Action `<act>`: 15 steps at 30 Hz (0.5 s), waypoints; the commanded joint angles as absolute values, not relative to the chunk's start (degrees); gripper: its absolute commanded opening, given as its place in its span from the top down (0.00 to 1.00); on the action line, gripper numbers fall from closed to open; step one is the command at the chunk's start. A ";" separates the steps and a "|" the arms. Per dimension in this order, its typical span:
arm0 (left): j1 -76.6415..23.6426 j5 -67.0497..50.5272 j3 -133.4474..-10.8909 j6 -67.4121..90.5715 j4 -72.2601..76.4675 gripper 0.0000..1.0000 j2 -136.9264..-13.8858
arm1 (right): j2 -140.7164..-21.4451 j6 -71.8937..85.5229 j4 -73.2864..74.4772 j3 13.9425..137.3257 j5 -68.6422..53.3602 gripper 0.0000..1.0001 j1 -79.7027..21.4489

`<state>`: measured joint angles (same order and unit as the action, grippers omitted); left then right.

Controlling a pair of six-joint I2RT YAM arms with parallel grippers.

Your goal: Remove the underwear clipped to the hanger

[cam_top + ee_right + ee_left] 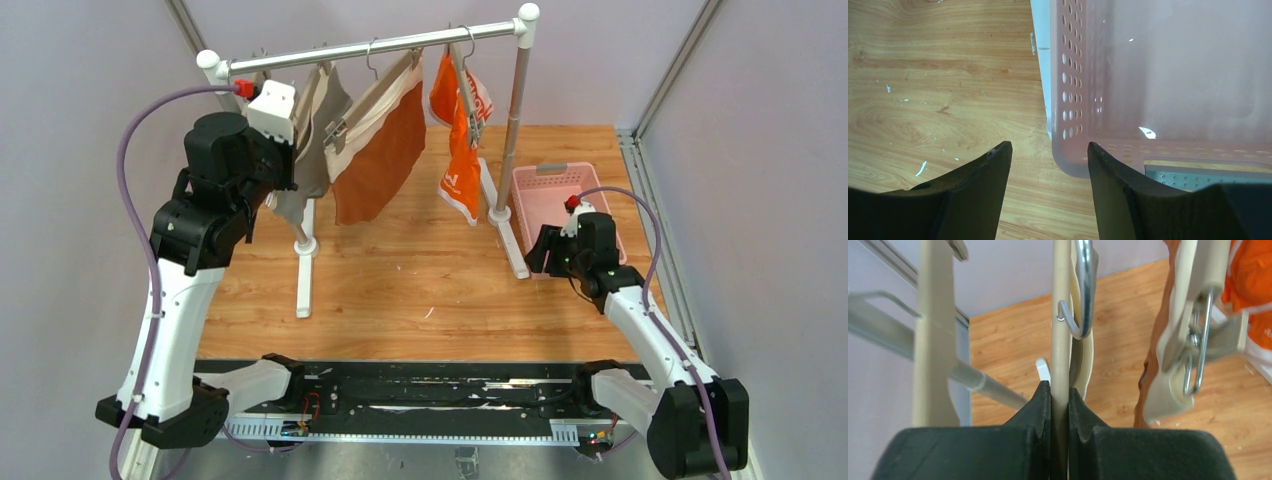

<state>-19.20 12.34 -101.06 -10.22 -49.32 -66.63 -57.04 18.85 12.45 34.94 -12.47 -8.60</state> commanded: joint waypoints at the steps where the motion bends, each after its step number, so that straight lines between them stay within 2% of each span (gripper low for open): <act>1: -18.74 10.79 -95.60 -9.57 -47.01 1.00 -61.15 | -58.54 19.20 10.67 35.51 -13.33 0.42 -8.51; 7: -18.78 4.10 -83.17 -7.69 -48.83 1.00 -53.82 | -60.73 19.29 9.06 36.39 -15.05 0.43 -8.61; 15: -18.85 -4.23 -67.25 -3.62 -53.64 1.00 -45.65 | -63.47 19.09 7.19 38.75 -16.36 0.39 -9.18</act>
